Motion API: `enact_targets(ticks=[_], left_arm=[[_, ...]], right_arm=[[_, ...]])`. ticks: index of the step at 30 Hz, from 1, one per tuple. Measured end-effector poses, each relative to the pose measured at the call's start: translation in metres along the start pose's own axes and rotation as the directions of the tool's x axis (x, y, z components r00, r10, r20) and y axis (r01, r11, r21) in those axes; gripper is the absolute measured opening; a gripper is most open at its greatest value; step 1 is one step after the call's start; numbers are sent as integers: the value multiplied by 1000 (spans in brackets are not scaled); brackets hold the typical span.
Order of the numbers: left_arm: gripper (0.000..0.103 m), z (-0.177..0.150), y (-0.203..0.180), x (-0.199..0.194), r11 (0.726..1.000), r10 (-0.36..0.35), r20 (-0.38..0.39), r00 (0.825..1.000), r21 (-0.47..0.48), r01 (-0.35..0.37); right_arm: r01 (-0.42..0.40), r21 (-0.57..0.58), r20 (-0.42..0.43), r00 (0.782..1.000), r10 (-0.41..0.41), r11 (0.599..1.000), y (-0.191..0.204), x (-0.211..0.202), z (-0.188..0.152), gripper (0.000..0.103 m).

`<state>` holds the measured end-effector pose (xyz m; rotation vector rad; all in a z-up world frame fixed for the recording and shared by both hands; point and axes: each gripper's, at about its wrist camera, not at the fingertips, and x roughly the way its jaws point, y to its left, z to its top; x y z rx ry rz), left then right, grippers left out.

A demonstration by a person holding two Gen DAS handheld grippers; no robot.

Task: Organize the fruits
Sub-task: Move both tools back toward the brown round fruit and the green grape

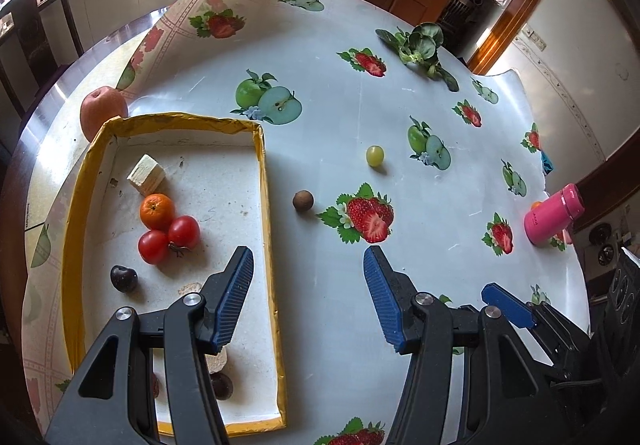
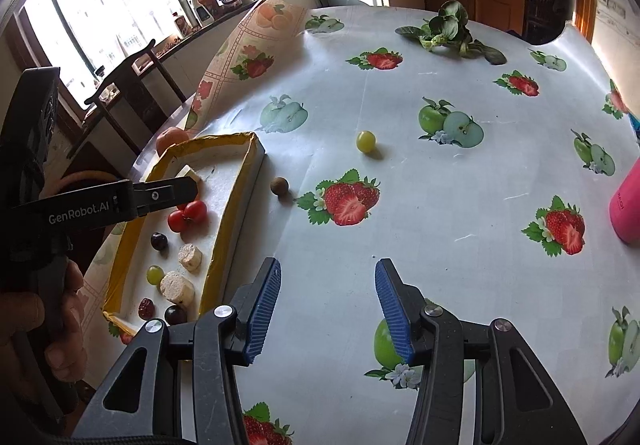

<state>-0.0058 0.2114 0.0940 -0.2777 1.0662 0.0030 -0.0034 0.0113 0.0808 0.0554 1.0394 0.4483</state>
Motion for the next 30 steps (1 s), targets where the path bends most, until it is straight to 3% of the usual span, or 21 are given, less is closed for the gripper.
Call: enact_targets(ticks=[15, 23, 30], left_arm=[[56, -5, -14, 28, 999, -39, -65, 997, -26, 37], [56, 4, -5, 69, 996, -25, -125, 992, -83, 14], [56, 20, -3, 98, 998, 11, -140, 990, -62, -20]], right_arm=[[12, 35, 7, 1000, -12, 999, -24, 0, 2, 51], [11, 46, 1, 1000, -11, 999, -36, 15, 14, 51], [1, 65, -9, 1000, -1, 998, -50, 42, 39, 51]])
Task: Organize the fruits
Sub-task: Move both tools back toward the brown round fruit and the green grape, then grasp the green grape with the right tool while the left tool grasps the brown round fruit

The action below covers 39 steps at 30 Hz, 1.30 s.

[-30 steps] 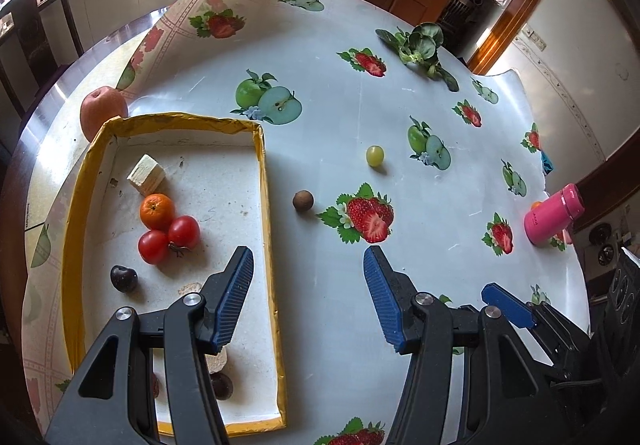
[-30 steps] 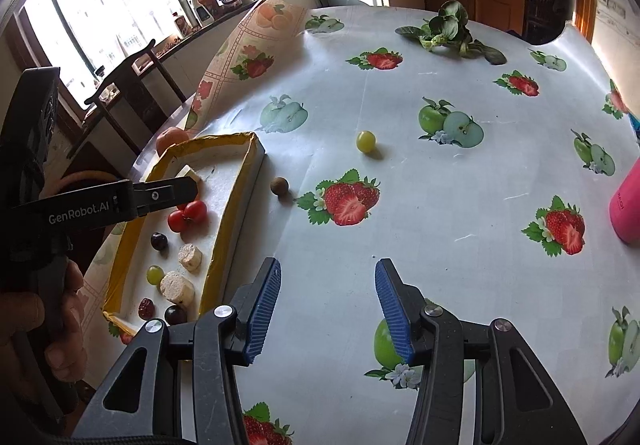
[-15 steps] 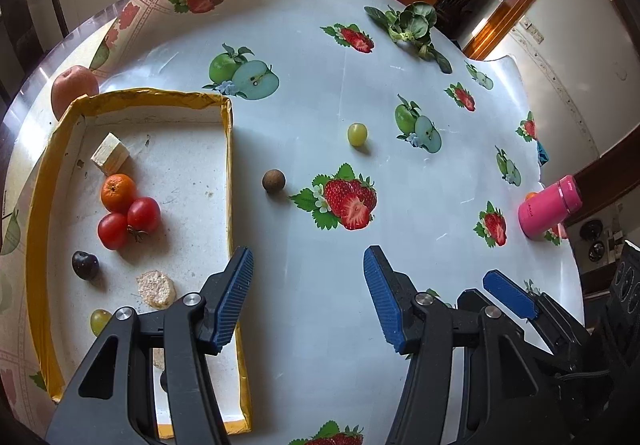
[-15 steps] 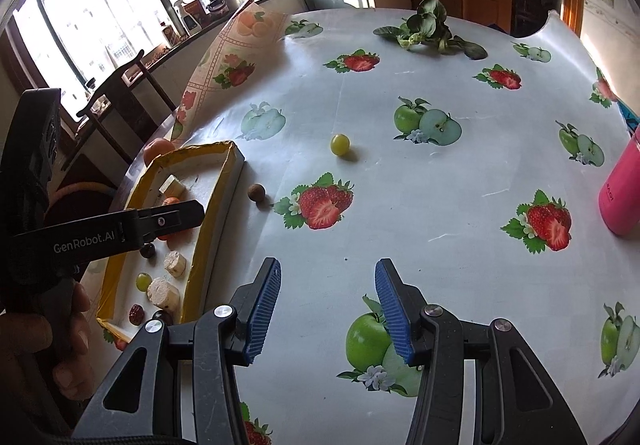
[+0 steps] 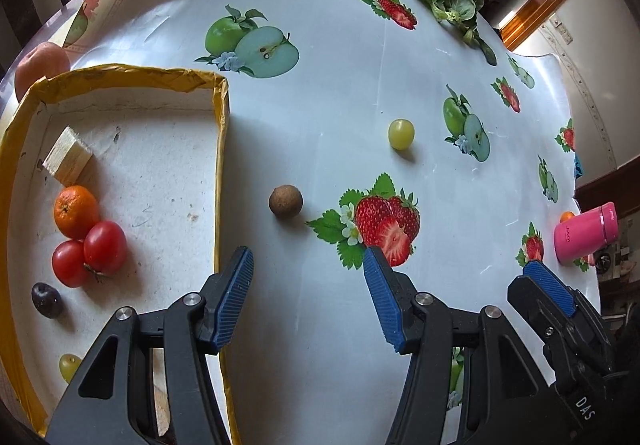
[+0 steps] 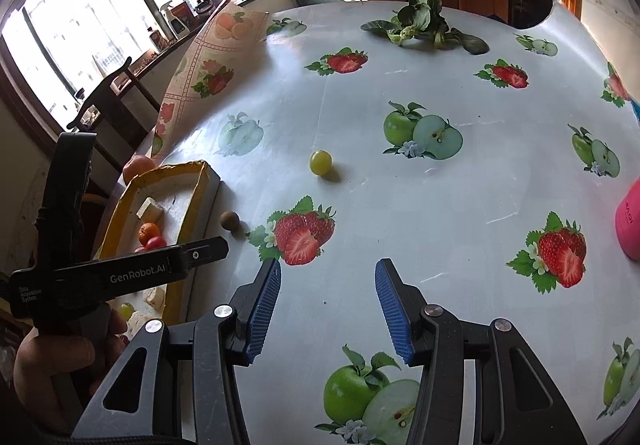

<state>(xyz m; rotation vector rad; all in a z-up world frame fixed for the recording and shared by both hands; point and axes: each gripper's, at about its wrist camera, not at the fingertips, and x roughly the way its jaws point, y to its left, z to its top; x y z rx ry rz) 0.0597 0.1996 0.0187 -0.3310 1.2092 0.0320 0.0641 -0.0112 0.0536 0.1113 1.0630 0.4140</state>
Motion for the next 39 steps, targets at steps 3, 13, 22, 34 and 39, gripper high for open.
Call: enact_targets(ticks=[3, 13, 22, 34, 39], left_arm=[[56, 10, -3, 10, 999, 29, -9, 1000, 18, -29], [54, 25, 14, 29, 992, 115, -26, 993, 56, -114], [54, 30, -4, 43, 964, 206, 10, 978, 168, -205], [16, 24, 14, 23, 996, 30, 4, 1000, 82, -30], [16, 1, 11, -4, 997, -18, 21, 1000, 75, 16]], right_arm=[[-5, 0, -7, 1000, 5, 1000, -4, 13, 11, 51], [-28, 7, -25, 999, 28, 1000, -14, 62, 48, 50], [-52, -8, -50, 997, 52, 999, 3, 116, 77, 47], [-8, -61, -45, 999, 5, 998, 13, 99, 60, 23], [-32, -9, -28, 999, 31, 999, 4, 63, 39, 23]])
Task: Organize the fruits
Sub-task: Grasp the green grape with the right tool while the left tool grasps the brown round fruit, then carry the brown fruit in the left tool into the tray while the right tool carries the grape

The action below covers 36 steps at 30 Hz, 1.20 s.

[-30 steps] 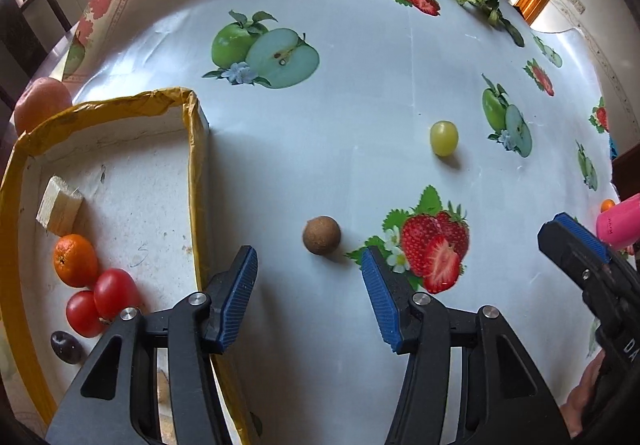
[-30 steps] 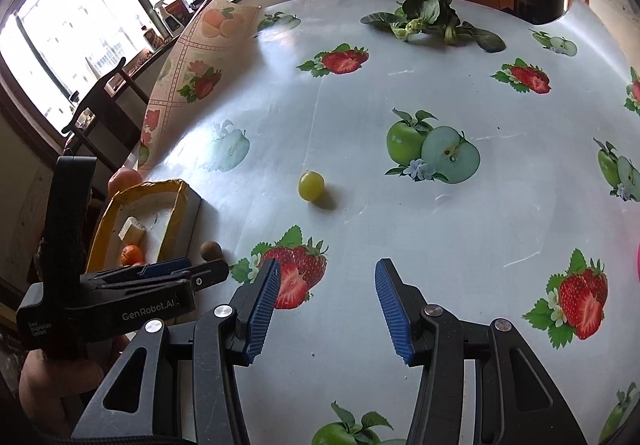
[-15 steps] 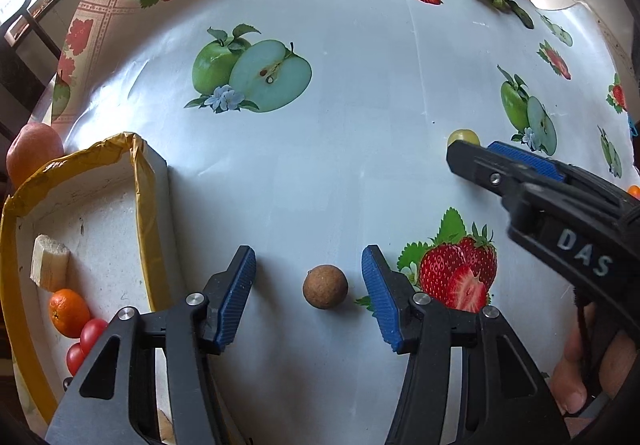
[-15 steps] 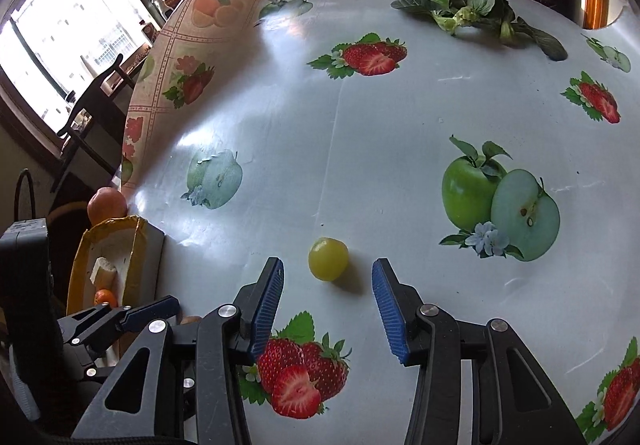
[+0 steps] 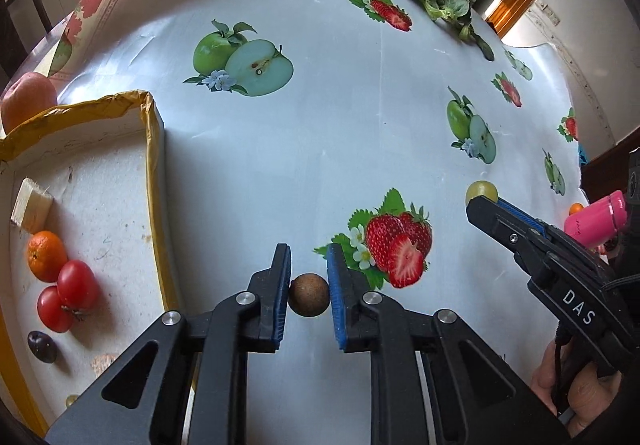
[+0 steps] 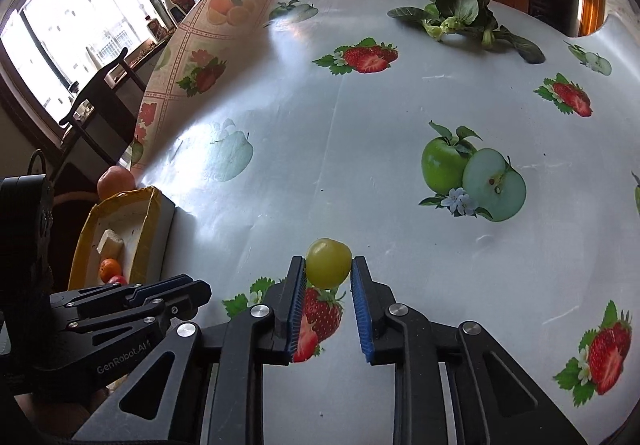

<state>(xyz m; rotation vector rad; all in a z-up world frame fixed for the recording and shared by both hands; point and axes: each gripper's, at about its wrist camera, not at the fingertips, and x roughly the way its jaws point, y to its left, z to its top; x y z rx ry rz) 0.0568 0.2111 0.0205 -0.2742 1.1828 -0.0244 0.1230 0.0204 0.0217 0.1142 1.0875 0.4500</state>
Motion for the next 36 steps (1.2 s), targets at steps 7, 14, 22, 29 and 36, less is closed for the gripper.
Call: enact_targets(ticks=[7, 14, 22, 29, 36], left_arm=[[16, -25, -1, -36, 999, -36, 43, 998, -5, 36], [16, -48, 10, -71, 997, -66, 90, 994, -21, 69], [16, -68, 21, -103, 999, -30, 139, 990, -18, 33], [16, -81, 45, -121, 998, 55, 167, 985, -41, -49], [16, -92, 75, -131, 993, 86, 176, 981, -95, -70]], right_arm=[[-16, 43, 35, 999, 14, 999, 3, -43, -27, 23], [-29, 25, 52, 998, 27, 999, 21, -76, -53, 23], [-59, -34, 55, 997, 61, 998, 55, -99, -77, 23], [-86, -118, 43, 995, 92, 989, 92, -104, -91, 23], [-104, -165, 28, 994, 110, 981, 118, -102, -97, 23]])
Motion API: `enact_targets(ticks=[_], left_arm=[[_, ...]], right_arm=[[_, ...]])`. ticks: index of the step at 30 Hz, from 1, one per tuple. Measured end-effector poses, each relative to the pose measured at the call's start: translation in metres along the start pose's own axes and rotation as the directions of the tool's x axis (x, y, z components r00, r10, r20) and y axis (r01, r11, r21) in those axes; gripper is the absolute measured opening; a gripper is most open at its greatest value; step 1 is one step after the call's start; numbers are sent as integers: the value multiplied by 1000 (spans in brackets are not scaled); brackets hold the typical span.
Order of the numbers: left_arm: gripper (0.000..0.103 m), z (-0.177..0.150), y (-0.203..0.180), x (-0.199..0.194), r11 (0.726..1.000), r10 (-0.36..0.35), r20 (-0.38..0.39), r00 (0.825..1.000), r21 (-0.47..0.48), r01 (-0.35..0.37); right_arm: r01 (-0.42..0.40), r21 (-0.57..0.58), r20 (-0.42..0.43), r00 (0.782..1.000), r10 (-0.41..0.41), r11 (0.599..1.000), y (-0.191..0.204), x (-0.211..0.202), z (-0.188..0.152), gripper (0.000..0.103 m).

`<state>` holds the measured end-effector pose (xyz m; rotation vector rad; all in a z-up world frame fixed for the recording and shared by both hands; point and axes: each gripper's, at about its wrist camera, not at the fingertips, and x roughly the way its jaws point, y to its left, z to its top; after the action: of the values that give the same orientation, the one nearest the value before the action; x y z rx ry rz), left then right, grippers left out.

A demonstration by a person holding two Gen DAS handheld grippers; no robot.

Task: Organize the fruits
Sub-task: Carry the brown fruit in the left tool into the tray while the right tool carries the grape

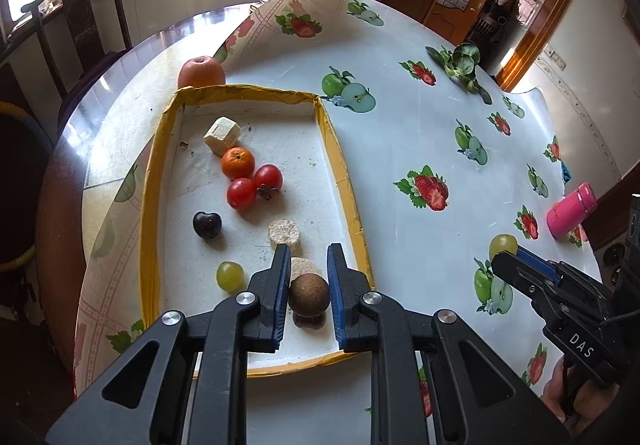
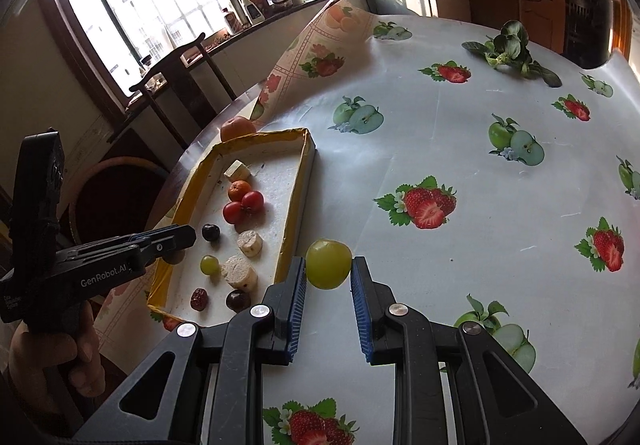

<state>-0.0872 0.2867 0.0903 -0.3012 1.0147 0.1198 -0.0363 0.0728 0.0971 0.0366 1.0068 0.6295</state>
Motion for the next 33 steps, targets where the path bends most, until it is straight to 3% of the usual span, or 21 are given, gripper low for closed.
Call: enact_targets(ticks=[24, 33], left_arm=[[16, -8, 63, 3, 993, 10, -19, 1000, -115, -12], [16, 7, 71, 19, 990, 2, -30, 1000, -139, -6]], right_arm=[[-58, -84, -82, 995, 52, 995, 51, 37, -3, 23], [-85, -104, -108, 991, 73, 991, 64, 70, 12, 23]])
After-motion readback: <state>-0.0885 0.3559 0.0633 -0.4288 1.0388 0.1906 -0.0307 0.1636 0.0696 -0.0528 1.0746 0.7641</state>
